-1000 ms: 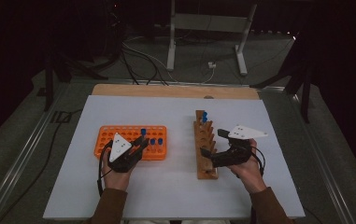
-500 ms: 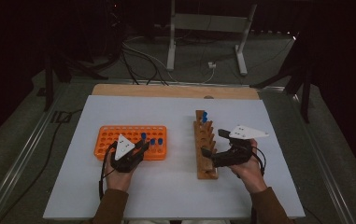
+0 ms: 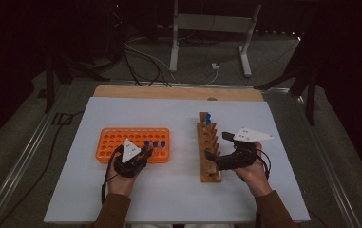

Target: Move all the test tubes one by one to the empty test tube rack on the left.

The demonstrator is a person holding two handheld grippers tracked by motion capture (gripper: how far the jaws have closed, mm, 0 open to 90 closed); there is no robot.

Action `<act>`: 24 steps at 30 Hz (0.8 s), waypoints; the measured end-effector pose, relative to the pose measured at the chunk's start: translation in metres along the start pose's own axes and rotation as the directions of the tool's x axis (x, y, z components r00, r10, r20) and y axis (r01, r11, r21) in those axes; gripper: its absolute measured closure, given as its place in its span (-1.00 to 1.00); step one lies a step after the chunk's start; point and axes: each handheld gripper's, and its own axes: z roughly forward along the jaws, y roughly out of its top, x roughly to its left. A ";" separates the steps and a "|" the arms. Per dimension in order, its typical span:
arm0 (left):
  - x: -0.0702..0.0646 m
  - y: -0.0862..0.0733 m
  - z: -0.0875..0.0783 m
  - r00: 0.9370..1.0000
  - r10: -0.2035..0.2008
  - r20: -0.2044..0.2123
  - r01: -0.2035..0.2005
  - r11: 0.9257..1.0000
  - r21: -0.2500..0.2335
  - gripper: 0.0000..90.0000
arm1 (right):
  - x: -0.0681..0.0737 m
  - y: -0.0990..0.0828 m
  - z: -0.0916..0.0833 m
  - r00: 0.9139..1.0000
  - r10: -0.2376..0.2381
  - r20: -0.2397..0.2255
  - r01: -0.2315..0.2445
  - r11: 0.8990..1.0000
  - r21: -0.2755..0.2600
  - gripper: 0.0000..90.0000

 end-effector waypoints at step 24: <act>0.006 -0.002 -0.004 0.999 -0.044 0.021 0.044 0.999 0.017 0.38 | -0.001 -0.002 0.003 1.000 0.001 0.000 -0.001 1.000 0.011 -1.00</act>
